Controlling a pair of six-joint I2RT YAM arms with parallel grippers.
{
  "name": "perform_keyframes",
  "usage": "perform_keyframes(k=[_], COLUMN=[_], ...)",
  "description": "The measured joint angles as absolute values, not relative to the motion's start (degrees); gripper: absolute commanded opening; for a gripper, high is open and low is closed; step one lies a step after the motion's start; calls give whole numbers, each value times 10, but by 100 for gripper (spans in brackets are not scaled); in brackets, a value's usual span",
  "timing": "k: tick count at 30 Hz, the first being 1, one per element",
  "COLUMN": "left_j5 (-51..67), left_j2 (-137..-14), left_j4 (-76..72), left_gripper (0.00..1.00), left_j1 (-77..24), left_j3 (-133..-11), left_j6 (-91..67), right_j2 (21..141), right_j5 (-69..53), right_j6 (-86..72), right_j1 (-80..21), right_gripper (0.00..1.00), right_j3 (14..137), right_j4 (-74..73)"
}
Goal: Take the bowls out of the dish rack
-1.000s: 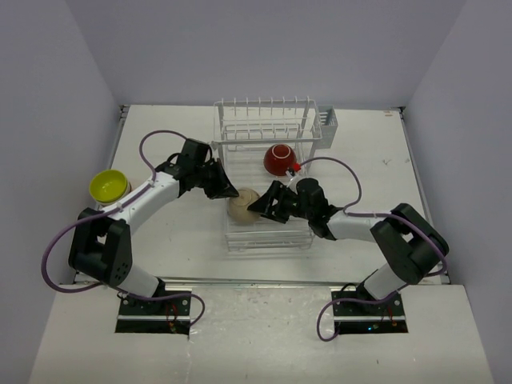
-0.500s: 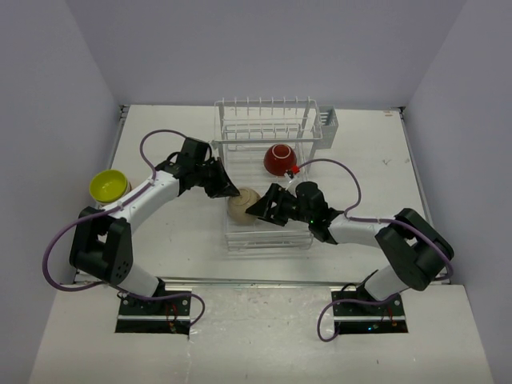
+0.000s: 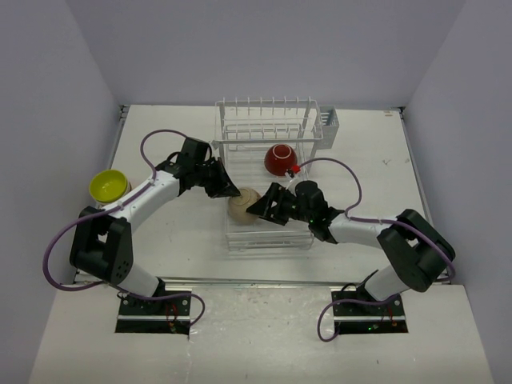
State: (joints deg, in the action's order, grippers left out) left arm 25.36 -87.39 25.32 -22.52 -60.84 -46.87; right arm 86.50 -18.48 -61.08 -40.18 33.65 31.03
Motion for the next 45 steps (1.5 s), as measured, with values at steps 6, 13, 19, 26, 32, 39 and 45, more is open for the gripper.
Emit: perform_keyframes(k=[6,13,19,26,32,39,45], left_j5=[254,257,259,259,259,260,260], left_j2=[-874,-874,-874,-874,-872,-863,-862], left_j4=[253,253,254,256,255,253,253], left_gripper=[0,0,0,0,5,16,19], left_j1=[-225,-225,-225,-225,-224,-225,-225], left_j3=[-609,-609,-609,-611,-613,-617,-618], left_j6=[-467,-463,-458,-456,-450,-428,-423], right_j2=[865,865,865,865,865,861,861], right_j5=[-175,-159,-143,-142,-141,-142,-142], right_j6=[-601,-596,-598,-602,-607,-611,-616], right_j1=[-402,-402,-402,-401,-400,-398,-397], right_gripper=[70,68,66,65,65,65,65], right_j3=[354,360,360,360,360,360,360], right_j4=[281,269,270,270,284,309,313])
